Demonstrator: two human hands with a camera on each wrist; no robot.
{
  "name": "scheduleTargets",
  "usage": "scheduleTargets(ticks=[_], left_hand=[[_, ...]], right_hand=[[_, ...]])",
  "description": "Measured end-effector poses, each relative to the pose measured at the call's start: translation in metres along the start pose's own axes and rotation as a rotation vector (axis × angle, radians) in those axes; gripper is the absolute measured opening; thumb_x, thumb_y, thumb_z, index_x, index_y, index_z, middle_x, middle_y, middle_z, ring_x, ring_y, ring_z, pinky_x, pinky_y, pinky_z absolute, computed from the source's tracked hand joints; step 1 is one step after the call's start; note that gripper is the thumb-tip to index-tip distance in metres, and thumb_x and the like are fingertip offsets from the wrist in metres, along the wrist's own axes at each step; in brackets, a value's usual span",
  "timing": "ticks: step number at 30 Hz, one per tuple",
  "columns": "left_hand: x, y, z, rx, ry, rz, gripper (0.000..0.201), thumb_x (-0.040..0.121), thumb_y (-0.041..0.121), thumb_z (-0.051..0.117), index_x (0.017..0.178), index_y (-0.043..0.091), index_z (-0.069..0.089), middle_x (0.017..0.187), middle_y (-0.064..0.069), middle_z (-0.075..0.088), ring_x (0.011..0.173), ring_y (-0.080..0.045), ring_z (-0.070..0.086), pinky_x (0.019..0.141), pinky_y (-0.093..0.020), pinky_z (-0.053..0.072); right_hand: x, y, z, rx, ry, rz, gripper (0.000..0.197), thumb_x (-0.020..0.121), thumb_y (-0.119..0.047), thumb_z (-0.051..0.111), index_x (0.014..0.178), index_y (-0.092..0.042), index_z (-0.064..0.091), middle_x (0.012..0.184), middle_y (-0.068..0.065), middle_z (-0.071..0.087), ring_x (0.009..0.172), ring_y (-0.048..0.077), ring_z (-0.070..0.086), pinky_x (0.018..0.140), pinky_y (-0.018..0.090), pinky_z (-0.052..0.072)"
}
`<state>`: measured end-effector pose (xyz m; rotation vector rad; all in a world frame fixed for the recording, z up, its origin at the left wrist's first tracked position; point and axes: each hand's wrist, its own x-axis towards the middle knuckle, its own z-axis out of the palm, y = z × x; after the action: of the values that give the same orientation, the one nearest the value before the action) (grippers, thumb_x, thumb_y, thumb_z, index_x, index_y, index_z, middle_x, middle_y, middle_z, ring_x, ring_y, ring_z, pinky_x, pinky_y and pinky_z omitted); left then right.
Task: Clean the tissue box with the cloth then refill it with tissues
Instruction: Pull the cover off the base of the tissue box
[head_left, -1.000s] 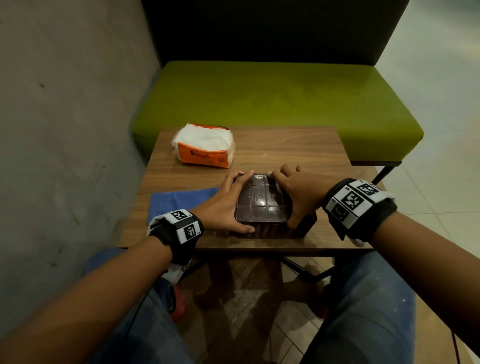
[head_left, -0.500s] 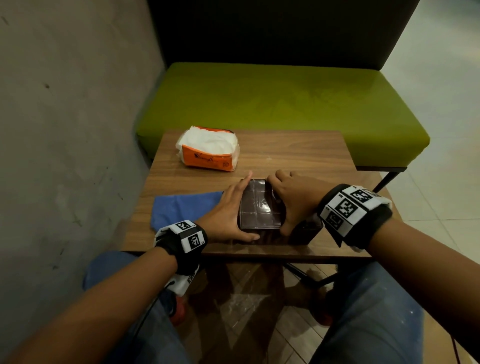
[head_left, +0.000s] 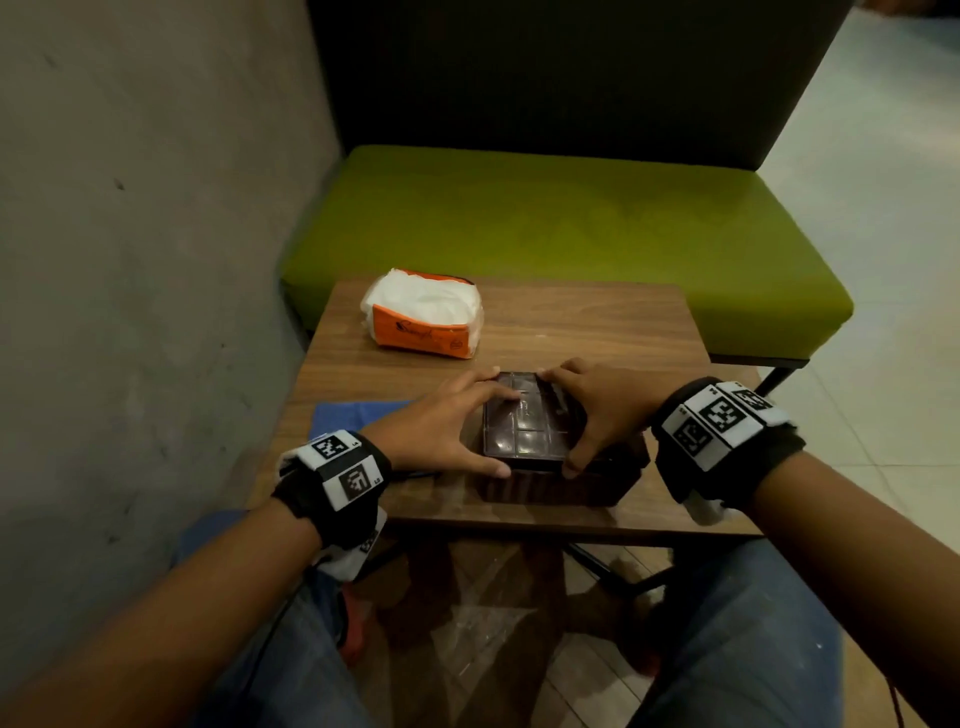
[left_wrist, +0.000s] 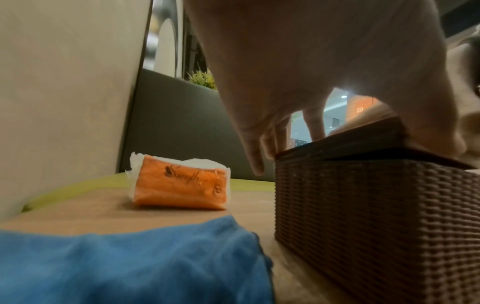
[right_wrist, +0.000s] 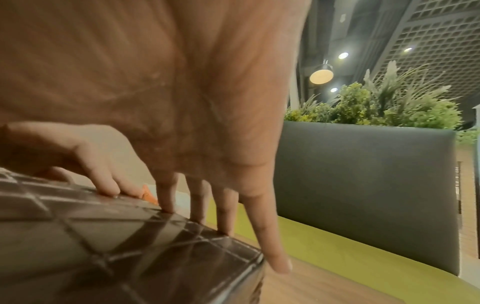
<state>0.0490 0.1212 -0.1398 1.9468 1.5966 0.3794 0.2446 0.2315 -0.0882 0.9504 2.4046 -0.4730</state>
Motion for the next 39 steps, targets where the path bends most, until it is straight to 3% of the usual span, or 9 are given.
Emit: scheduleTargets(ticks=[4, 6, 8, 12, 14, 17, 21, 29, 39], left_hand=[[0.003, 0.001, -0.005, 0.104, 0.031, 0.035, 0.079, 0.073, 0.055, 0.071, 0.14, 0.036, 0.034, 0.157, 0.006, 0.017, 0.142, -0.01, 0.016, 0.111, -0.025, 0.017], [0.002, -0.001, -0.005, 0.128, 0.126, 0.123, 0.072, 0.076, 0.06, 0.065, 0.138, 0.031, 0.041, 0.151, 0.002, 0.035, 0.138, -0.011, 0.03, 0.112, -0.033, 0.03], [0.003, -0.003, -0.007, 0.241, 0.32, 0.293, 0.06, 0.081, 0.057, 0.059, 0.129, 0.021, 0.054, 0.132, -0.002, 0.056, 0.12, -0.015, 0.054, 0.093, -0.035, 0.049], [0.016, -0.005, -0.014, 0.44, 0.663, 0.513, 0.035, 0.094, 0.037, 0.055, 0.107, 0.007, 0.068, 0.099, -0.007, 0.069, 0.086, -0.023, 0.066, 0.072, -0.035, 0.054], [0.027, -0.001, -0.021, 0.368, 0.722, 0.468, 0.034, 0.094, 0.032, 0.054, 0.104, 0.002, 0.066, 0.093, -0.01, 0.068, 0.082, -0.023, 0.064, 0.073, -0.034, 0.052], [0.045, 0.015, -0.043, 0.098, 0.804, 0.258, 0.031, 0.092, 0.029, 0.056, 0.102, 0.0, 0.064, 0.087, -0.013, 0.067, 0.072, -0.01, 0.057, 0.068, -0.024, 0.048], [0.083, 0.013, -0.081, -0.226, 0.644, -0.053, 0.017, 0.094, 0.024, 0.056, 0.101, 0.01, 0.062, 0.066, -0.011, 0.061, 0.043, -0.005, 0.054, 0.043, -0.014, 0.041], [0.181, -0.038, -0.062, -0.318, 0.167, -0.294, 0.029, 0.098, 0.021, 0.049, 0.112, -0.004, 0.057, 0.059, -0.013, 0.054, 0.034, -0.004, 0.052, 0.038, -0.017, 0.045], [0.216, -0.051, -0.027, -0.155, 0.156, -0.482, 0.013, 0.096, 0.007, 0.043, 0.102, 0.002, 0.054, 0.057, -0.008, 0.057, 0.022, -0.004, 0.044, 0.028, -0.012, 0.033]], right_hand=[[-0.024, 0.008, 0.015, 0.236, 0.142, 0.056, 0.141, 0.052, -0.067, 0.08, 0.153, -0.027, -0.01, 0.162, -0.004, -0.002, 0.148, 0.024, 0.012, 0.117, 0.052, 0.024], [-0.048, 0.015, 0.029, 0.525, 0.293, 0.096, 0.143, 0.048, -0.067, 0.077, 0.152, -0.029, -0.013, 0.163, -0.006, -0.002, 0.147, 0.021, 0.015, 0.117, 0.042, 0.023], [-0.067, 0.024, 0.05, 0.755, 0.443, 0.147, 0.139, 0.05, -0.063, 0.075, 0.153, -0.029, -0.011, 0.163, -0.003, 0.004, 0.147, 0.018, 0.019, 0.114, 0.036, 0.024], [-0.07, 0.041, 0.085, 0.94, 0.524, 0.261, 0.119, 0.063, -0.056, 0.076, 0.155, -0.022, 0.009, 0.148, 0.006, 0.041, 0.118, 0.017, 0.052, 0.091, 0.031, 0.05], [-0.054, 0.042, 0.092, 0.911, 0.503, 0.315, 0.093, 0.077, -0.05, 0.071, 0.151, -0.018, 0.024, 0.131, 0.007, 0.054, 0.099, 0.015, 0.059, 0.072, 0.023, 0.051], [-0.026, 0.034, 0.094, 0.885, 0.581, 0.358, 0.07, 0.086, -0.045, 0.065, 0.142, -0.015, 0.039, 0.114, 0.009, 0.058, 0.09, 0.018, 0.059, 0.071, 0.033, 0.049], [-0.006, 0.03, 0.095, 0.772, 0.597, 0.375, 0.045, 0.088, -0.017, 0.061, 0.131, -0.012, 0.049, 0.097, 0.008, 0.062, 0.085, 0.023, 0.061, 0.075, 0.04, 0.053], [-0.006, 0.051, 0.099, 0.747, 0.649, 0.357, 0.043, 0.089, -0.015, 0.06, 0.131, -0.018, 0.053, 0.095, 0.002, 0.06, 0.077, 0.018, 0.058, 0.065, 0.031, 0.045], [-0.004, 0.056, 0.108, 0.785, 0.658, 0.372, 0.045, 0.089, -0.012, 0.062, 0.133, -0.02, 0.051, 0.1, 0.002, 0.06, 0.064, 0.018, 0.06, 0.058, 0.031, 0.047]])
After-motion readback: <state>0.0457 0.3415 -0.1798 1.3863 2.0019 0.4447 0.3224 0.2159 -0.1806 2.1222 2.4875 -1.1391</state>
